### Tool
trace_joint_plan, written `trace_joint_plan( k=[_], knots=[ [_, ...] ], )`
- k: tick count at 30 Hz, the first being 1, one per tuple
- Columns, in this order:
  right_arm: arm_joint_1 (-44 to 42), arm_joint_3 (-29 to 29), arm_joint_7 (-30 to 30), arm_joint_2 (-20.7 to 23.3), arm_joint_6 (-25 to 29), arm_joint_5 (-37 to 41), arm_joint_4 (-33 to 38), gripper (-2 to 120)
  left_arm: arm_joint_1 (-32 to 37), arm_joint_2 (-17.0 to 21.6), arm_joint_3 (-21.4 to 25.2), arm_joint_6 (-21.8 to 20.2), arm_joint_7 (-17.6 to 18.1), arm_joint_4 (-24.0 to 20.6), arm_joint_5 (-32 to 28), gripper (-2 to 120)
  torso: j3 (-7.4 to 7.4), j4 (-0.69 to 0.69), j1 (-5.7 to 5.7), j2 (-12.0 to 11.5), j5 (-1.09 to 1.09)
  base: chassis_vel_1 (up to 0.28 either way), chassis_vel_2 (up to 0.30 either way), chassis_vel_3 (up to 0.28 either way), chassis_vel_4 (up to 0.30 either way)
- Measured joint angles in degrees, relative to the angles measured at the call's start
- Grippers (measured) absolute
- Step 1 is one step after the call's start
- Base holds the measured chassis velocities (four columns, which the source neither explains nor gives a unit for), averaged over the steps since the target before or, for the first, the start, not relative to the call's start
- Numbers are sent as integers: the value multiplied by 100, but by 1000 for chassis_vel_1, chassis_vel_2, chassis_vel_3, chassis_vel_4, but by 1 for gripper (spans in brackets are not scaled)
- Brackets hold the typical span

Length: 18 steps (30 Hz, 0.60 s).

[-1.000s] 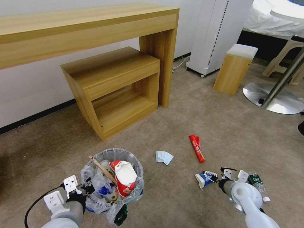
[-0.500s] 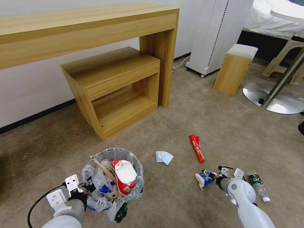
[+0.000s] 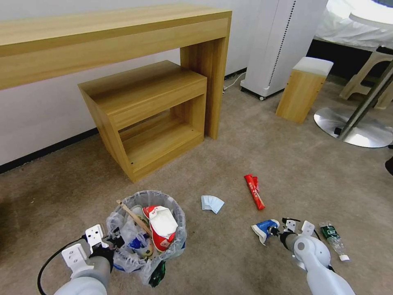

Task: Pick up the trash bin and place the garbage on the floor into it.

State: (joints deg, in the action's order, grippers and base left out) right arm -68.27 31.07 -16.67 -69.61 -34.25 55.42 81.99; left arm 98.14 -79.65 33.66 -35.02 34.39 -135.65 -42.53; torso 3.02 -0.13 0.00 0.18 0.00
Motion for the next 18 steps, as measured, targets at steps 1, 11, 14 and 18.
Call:
trace_joint_plan(
  k=[1, 11, 14, 18],
  knots=[
    [-87, 0, 45, 8, 34, -92, 52, 0, 23, 1, -8, 0, -1, -12, 14, 0, 0, 0, 0, 0, 0, 0, 0, 0, 0],
    [-885, -14, 1515, 289, 1834, -569, 1827, 0, 158, -49, -89, 15, -12, -112, 102, 0, 0, -1, 0, 0, 0, 0, 0, 0, 0],
    [-1017, -58, 2271, 398, 2334, -335, 2493, 0, 162, -110, -174, 37, -52, -60, 211, 0, -1, -1, 0, 0, -2, 0, 0, 0, 0],
    [-1023, -308, 3604, 567, 2859, -77, 3257, 0, 164, -234, -339, 58, -104, -4, 388, 0, -1, 0, 0, 1, -1, 0, 0, 0, 0]
  ],
)
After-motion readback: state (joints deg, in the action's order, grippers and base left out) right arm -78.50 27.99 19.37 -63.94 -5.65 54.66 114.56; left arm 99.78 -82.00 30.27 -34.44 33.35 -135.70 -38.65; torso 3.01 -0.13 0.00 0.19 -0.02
